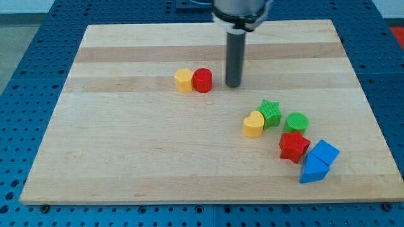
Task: Move the green star diagonally to the bottom right of the red circle
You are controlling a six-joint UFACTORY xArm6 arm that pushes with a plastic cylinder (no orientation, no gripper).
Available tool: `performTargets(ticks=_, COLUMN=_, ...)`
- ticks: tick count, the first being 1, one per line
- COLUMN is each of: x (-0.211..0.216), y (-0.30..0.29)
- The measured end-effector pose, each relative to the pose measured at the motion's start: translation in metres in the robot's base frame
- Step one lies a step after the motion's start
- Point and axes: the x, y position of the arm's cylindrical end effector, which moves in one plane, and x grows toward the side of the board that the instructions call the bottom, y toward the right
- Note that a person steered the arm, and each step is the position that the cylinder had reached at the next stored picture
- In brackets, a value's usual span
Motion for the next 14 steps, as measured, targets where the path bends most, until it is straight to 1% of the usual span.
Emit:
performTargets(ticks=1, x=0.014, y=0.041)
performTargets(ticks=2, x=0.015, y=0.038)
performTargets(ticks=3, x=0.025, y=0.018)
performTargets(ticks=5, x=0.077, y=-0.052)
performTargets(ticks=6, x=0.118, y=-0.066)
performTargets(ticks=7, x=0.154, y=-0.056)
performTargets(ticks=8, x=0.161, y=-0.025)
performTargets(ticks=9, x=0.157, y=0.003)
performTargets(ticks=11, x=0.127, y=0.042)
performTargets(ticks=12, x=0.105, y=0.055)
performTargets(ticks=14, x=0.059, y=0.060)
